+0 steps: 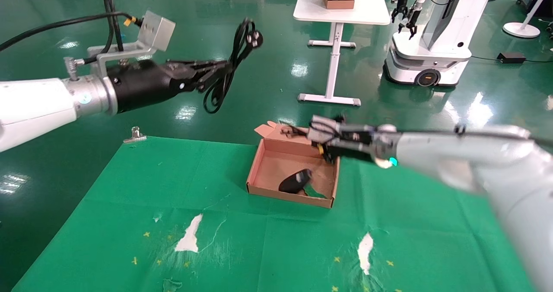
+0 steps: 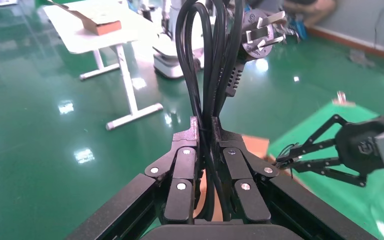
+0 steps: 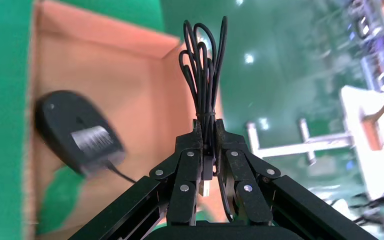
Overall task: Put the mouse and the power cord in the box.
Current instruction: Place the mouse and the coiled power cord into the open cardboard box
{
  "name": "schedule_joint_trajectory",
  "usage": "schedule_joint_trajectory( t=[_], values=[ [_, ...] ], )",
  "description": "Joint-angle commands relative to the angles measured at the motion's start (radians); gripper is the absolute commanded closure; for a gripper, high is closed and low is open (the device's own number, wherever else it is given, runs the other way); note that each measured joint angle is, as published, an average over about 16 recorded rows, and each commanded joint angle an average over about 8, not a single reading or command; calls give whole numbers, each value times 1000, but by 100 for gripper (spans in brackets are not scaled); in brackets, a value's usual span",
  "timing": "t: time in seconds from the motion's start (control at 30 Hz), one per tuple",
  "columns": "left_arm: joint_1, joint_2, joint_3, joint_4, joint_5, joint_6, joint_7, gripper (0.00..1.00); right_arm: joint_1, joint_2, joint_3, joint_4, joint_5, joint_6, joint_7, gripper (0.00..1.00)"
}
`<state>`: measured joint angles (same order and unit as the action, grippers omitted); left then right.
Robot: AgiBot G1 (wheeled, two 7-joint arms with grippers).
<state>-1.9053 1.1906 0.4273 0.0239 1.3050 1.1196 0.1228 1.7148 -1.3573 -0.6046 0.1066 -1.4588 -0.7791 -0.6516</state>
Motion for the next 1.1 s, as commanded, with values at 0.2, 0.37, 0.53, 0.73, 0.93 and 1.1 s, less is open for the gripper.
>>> schedule_joint_trajectory(
  t=[0.2, 0.37, 0.53, 0.73, 0.93, 1.1],
  values=[
    [8, -10, 34, -24, 49, 42, 27, 100, -55, -4, -15, 32, 18, 47, 35, 0],
    [19, 37, 54, -33, 77, -2, 52, 100, -56, 0, -19, 36, 41, 63, 49, 0],
    [39, 115, 85, -46, 123, -133, 93, 100, -59, 11, -3, 17, 80, 85, 47, 0],
    [113, 179, 124, -138, 154, -294, 130, 100, -37, 59, 16, -12, 110, 95, -3, 0],
    [209, 183, 195, -288, 130, -270, 97, 100, 51, 180, 18, -9, 107, 26, -84, 0],
    [267, 182, 272, -370, 79, -198, 12, 100, 109, 258, 12, -7, 99, -80, -128, 0]
  ],
)
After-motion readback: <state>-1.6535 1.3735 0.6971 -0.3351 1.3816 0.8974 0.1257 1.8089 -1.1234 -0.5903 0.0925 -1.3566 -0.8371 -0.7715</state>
